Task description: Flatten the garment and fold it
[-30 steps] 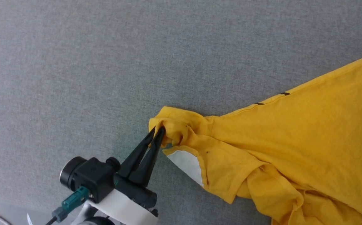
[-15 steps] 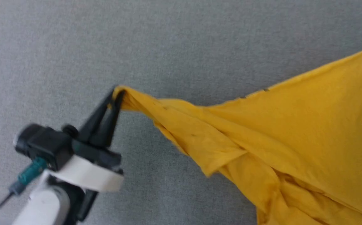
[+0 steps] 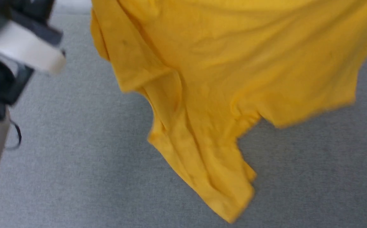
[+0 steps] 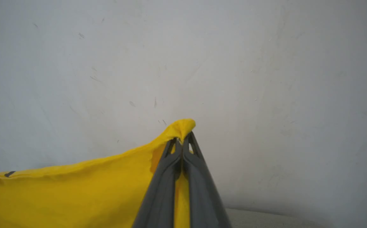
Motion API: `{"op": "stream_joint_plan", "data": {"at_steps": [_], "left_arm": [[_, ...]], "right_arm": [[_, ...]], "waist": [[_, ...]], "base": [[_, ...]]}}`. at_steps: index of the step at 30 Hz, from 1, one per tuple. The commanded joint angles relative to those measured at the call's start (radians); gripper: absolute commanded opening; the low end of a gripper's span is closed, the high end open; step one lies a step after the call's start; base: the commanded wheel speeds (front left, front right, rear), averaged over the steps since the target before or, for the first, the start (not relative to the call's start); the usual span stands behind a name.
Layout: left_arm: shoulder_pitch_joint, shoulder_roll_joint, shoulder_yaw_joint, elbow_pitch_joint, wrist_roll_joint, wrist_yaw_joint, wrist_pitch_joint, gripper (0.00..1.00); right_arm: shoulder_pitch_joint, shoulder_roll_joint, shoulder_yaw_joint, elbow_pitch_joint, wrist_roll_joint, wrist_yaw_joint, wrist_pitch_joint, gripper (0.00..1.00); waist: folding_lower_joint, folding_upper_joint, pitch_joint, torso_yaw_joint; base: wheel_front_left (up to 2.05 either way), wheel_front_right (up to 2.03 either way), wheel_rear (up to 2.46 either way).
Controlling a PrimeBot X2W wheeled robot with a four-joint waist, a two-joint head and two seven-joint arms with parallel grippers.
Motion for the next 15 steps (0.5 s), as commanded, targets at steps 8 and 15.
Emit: {"op": "stream_joint_plan", "data": {"at_steps": [8,15], "left_arm": [[-0.378,-0.012,-0.123,0.215,-0.049,-0.015,0.042,0.0],[-0.543,-0.087,-0.095,0.41,-0.122,0.012,0.081,0.0]], "right_arm": [[-0.233,0.056,0.008,0.183,-0.083,-0.001,-0.071,0.0],[-0.378,0.116,-0.015,0.343,-0.161,-0.001,-0.13,0.0]], "waist": [[0.0001,-0.0001,-0.068,-0.075],[0.0001,-0.0001,-0.087,-0.098]], "base": [[0.0,0.0,0.0],[0.0,0.0,0.0]]}}
